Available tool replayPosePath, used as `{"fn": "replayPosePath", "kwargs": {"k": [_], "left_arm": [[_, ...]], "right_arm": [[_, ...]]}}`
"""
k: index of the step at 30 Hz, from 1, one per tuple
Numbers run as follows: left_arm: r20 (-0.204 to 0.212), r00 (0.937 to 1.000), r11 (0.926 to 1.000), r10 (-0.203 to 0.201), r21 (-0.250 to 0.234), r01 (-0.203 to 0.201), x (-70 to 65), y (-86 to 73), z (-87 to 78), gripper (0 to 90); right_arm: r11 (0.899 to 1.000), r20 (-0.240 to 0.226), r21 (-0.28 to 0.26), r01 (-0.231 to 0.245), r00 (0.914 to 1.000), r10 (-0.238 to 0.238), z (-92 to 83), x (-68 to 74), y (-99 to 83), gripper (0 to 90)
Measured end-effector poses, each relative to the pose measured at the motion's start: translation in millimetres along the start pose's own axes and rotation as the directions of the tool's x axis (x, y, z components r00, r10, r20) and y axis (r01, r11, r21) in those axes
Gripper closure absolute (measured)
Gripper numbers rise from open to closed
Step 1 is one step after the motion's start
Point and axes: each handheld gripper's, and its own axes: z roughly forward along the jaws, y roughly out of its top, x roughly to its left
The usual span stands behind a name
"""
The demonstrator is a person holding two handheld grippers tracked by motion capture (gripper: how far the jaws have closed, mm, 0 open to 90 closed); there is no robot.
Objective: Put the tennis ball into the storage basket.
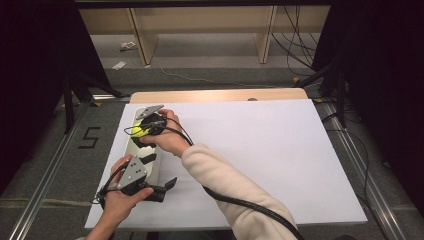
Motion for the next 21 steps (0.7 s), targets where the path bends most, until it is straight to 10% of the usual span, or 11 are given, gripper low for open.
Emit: {"fn": "replayPosePath", "kwargs": {"k": [21], "left_arm": [[0.000, 1.0000, 1.0000, 0.000, -0.001, 0.000, 0.0, 0.1, -0.1, 0.7]], "right_arm": [[1.000, -0.008, 0.023, -0.014, 0.9999, 0.014, 4.5, -0.8, -5.3, 25.4]]}}
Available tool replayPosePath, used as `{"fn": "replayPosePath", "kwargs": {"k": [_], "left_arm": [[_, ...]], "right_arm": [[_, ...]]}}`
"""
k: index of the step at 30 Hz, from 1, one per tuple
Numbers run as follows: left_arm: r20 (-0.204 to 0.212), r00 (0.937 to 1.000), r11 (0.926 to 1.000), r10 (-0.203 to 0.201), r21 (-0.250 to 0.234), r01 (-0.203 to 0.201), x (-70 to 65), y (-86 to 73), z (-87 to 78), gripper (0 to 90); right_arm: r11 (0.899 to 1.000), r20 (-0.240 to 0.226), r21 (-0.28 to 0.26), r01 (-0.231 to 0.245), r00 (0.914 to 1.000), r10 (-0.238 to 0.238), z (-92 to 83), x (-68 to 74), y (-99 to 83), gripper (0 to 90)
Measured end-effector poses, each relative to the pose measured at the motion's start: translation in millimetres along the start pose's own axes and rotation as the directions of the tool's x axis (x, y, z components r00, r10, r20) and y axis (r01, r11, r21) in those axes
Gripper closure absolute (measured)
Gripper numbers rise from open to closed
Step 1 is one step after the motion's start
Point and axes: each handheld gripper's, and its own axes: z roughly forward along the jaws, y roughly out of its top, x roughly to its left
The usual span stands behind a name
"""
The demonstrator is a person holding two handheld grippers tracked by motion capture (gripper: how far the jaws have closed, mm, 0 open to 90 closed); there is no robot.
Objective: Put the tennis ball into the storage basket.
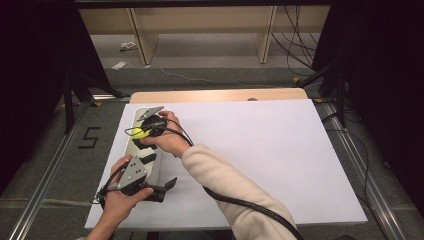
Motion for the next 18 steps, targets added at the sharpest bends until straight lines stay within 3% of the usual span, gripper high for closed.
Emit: {"fn": "replayPosePath", "kwargs": {"k": [18], "left_arm": [[0.001, 1.0000, 1.0000, -0.002, 0.000, 0.002, -0.2, -0.1, 0.1, 0.7]], "right_arm": [[1.000, 0.004, 0.017, 0.004, 1.0000, -0.005, 3.6, 0.2, -2.1, 25.1]]}}
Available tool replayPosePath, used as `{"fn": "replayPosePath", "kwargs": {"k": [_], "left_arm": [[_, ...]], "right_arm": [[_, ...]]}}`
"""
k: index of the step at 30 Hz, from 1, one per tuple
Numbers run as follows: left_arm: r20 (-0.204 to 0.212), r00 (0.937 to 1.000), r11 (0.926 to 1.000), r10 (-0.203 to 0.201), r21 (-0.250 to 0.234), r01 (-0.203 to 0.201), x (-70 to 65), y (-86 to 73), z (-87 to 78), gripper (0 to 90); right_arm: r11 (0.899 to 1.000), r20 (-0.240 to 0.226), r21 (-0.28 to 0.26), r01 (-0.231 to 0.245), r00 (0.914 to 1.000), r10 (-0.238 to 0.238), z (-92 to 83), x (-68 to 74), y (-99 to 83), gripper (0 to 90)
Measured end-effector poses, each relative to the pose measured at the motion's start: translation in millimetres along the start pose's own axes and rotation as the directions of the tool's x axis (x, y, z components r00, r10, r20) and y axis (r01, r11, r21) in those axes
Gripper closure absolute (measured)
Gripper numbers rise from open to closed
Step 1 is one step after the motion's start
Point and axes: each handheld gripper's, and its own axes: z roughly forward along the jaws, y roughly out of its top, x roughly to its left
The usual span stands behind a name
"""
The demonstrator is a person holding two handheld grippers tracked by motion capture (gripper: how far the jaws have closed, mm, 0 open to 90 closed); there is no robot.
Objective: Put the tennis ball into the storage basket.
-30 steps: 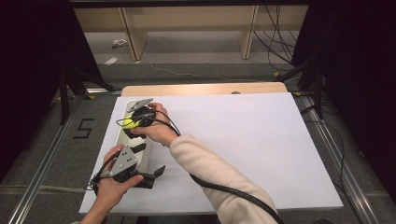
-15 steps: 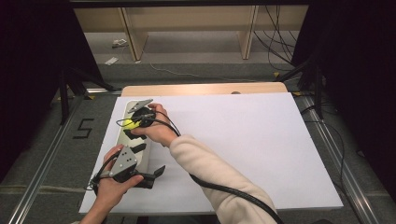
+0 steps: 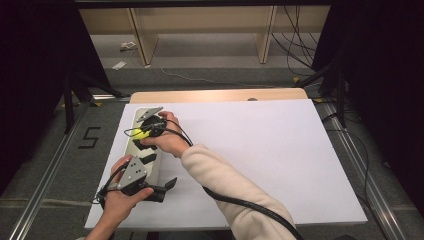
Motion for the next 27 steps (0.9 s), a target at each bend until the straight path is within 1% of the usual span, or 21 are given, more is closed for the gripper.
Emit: {"fn": "replayPosePath", "kwargs": {"k": [2, 11, 19, 21, 27], "left_arm": [[-0.001, 1.0000, 1.0000, 0.001, 0.000, -0.001, 0.0, 0.0, 0.0, 0.7], [0.000, 1.0000, 1.0000, 0.001, 0.000, -0.001, 0.1, 0.1, -0.1, 0.7], [0.000, 1.0000, 1.0000, 0.001, 0.000, -0.001, -0.2, 0.1, 0.1, 0.7], [0.000, 1.0000, 1.0000, 0.001, 0.000, -0.001, 0.0, 0.1, 0.0, 0.7], [0.000, 1.0000, 1.0000, 0.001, 0.001, -0.001, 0.0, 0.0, 0.1, 0.7]], "right_arm": [[1.000, 0.000, 0.004, -0.007, 1.0000, 0.007, 0.5, 0.2, -0.6, 25.1], [1.000, 0.000, 0.006, 0.001, 1.0000, -0.001, 2.8, -0.1, -1.8, 25.0], [1.000, -0.003, 0.005, -0.006, 1.0000, 0.006, 3.6, 1.1, -2.4, 24.9], [1.000, -0.002, 0.013, -0.006, 1.0000, 0.006, 3.4, 1.3, -2.5, 24.9], [1.000, 0.000, 0.006, -0.007, 1.0000, 0.007, 3.9, 1.5, -2.9, 24.7]]}}
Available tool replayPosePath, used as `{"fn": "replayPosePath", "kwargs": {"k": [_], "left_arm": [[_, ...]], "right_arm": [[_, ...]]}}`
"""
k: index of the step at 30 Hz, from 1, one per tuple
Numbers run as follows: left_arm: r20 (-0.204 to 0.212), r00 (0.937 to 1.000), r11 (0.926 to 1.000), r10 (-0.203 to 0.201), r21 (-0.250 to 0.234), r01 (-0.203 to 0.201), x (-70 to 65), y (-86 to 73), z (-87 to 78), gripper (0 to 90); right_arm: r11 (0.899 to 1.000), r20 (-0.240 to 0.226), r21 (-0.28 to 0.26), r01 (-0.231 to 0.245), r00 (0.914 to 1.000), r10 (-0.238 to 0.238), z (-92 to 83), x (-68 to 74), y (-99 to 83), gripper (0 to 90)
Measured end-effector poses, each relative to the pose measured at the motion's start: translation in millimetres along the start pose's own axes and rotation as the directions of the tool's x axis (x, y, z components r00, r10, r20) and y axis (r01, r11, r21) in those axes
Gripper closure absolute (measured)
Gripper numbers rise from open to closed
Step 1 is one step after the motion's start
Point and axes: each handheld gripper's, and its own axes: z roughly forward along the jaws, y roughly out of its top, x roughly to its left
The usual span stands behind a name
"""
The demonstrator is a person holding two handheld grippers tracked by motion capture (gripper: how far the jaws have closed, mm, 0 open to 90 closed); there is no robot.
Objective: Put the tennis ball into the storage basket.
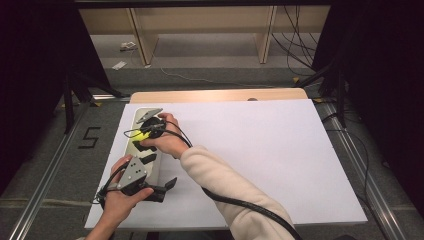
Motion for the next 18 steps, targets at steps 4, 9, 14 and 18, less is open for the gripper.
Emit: {"fn": "replayPosePath", "kwargs": {"k": [4, 9, 14, 18], "left_arm": [[0.001, 1.0000, 1.0000, -0.001, 0.000, 0.001, 0.1, 0.0, -0.1, 0.7], [0.001, 1.0000, 1.0000, -0.001, 0.000, 0.001, 0.0, 0.0, 0.0, 0.7], [0.000, 1.0000, 1.0000, -0.001, 0.000, 0.001, 0.0, 0.0, 0.0, 0.7], [0.001, 1.0000, 1.0000, -0.001, 0.000, 0.001, 0.1, 0.0, 0.0, 0.7]], "right_arm": [[1.000, 0.006, -0.022, -0.006, 1.0000, 0.006, -2.4, -0.5, 3.3, 22.2], [0.999, 0.004, -0.032, 0.008, 1.0000, -0.008, -6.1, -1.1, 6.3, 18.0], [0.999, 0.005, -0.042, 0.009, 0.9999, -0.009, -10.6, -1.4, 7.2, 17.2], [0.998, 0.004, -0.059, 0.011, 0.9999, -0.011, -15.7, -1.7, 9.2, 17.3]]}}
